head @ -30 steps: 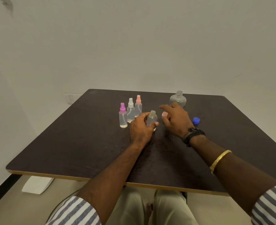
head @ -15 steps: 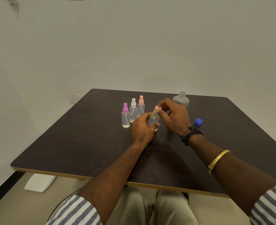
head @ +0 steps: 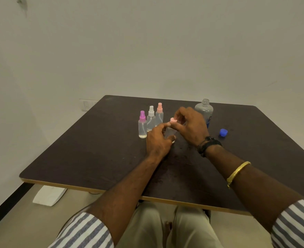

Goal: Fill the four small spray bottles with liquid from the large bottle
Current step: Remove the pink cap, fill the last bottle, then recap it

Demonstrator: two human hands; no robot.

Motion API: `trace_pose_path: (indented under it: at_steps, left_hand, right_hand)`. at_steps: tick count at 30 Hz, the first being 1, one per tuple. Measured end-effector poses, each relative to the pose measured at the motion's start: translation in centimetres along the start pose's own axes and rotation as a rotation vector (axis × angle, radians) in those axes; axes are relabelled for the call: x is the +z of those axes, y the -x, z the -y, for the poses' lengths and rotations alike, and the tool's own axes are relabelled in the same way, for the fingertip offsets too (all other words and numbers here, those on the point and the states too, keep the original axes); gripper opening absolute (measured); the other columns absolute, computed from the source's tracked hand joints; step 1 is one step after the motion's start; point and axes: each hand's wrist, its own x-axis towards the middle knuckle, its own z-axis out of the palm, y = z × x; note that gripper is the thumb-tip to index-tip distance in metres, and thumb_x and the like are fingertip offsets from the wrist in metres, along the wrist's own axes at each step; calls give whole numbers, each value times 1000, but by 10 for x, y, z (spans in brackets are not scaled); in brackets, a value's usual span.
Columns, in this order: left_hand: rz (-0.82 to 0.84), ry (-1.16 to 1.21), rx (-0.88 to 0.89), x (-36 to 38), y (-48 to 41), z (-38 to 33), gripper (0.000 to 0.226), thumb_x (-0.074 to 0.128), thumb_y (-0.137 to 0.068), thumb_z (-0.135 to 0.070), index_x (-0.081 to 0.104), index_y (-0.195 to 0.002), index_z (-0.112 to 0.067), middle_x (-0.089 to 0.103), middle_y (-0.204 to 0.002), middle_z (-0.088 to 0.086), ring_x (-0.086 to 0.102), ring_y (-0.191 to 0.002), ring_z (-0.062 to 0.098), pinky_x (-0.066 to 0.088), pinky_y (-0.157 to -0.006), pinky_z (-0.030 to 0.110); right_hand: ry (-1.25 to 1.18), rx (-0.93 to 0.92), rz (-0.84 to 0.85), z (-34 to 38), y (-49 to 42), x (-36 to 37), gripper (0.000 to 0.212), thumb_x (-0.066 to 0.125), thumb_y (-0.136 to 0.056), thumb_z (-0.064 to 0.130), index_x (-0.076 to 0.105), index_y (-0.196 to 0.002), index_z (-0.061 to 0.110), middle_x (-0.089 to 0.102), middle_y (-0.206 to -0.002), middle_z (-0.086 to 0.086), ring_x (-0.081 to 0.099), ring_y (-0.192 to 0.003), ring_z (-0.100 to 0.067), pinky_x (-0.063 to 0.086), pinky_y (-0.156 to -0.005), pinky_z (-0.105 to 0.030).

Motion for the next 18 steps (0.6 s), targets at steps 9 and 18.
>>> trace_pose_path:
  at_steps: [9,18]
  left_hand:
    - [-14,3,-3,-7,-4,-1,43,84,-79,-27,69,-118,-17,73,-106,-3,64,-92,7,44,-73,9]
    - [-28,-13,6,-11,-2,-1,41,83,-80,-26,70,-118,-16,72,-104,-5,60,-85,1,41,-67,2]
  right_hand:
    - [-117,-51,46,5,2,3,13,73,-89,24,69,-100,19,70,-93,6,65,-83,-9,59,-75,-33]
    - [-157,-48,35,10,0,8,8,73,-88,22,69,-94,18,70,-95,4,65,-85,-9,60,-78,-36]
